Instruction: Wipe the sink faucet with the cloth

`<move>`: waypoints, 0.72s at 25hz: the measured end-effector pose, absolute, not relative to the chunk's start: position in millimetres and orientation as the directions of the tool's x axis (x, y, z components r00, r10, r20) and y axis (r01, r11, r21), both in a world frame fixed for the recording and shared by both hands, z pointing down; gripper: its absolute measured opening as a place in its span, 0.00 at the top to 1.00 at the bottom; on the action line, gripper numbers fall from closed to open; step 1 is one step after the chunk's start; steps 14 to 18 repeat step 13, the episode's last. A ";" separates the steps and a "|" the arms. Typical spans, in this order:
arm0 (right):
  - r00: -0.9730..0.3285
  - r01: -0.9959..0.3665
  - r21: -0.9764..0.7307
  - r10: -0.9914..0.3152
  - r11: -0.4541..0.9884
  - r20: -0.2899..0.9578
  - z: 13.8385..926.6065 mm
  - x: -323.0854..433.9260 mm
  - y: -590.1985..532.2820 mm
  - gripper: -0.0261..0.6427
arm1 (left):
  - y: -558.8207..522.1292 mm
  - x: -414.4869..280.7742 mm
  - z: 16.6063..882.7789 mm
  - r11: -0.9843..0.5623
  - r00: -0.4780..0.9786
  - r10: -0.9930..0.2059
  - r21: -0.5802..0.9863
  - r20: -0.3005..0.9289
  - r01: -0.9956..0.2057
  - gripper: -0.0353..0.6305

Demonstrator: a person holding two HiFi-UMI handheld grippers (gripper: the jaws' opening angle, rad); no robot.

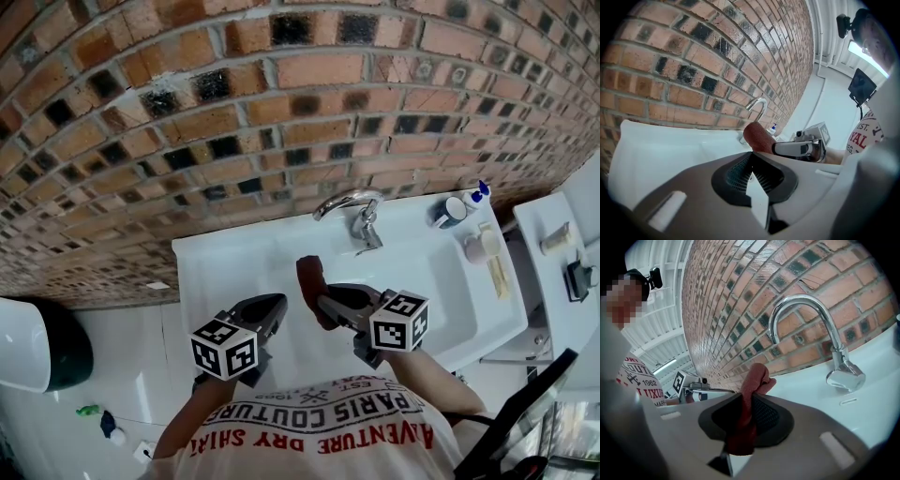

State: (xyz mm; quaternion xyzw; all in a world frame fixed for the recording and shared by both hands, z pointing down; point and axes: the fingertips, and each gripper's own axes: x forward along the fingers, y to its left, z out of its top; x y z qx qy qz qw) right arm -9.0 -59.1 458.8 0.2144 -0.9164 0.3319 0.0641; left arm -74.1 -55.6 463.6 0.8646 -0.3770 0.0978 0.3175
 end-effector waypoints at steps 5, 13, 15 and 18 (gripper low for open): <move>-0.899 -0.438 -0.578 -0.347 0.689 0.268 460.4 -10.8 -60.6 0.86 | -57.1 -72.0 464.1 -0.513 0.697 -0.589 0.477 0.410 -0.714 0.94; -0.901 -0.433 -0.577 -0.339 0.692 0.269 462.2 -13.0 -61.6 0.86 | -58.9 -70.1 465.2 -0.509 0.694 -0.590 0.477 0.413 -0.717 0.94; -0.901 -0.433 -0.577 -0.339 0.692 0.269 462.2 -13.0 -61.6 0.86 | -58.9 -70.1 465.2 -0.509 0.694 -0.590 0.477 0.413 -0.717 0.94; -0.901 -0.433 -0.577 -0.339 0.692 0.269 462.2 -13.0 -61.6 0.86 | -58.9 -70.1 465.2 -0.509 0.694 -0.590 0.477 0.413 -0.717 0.94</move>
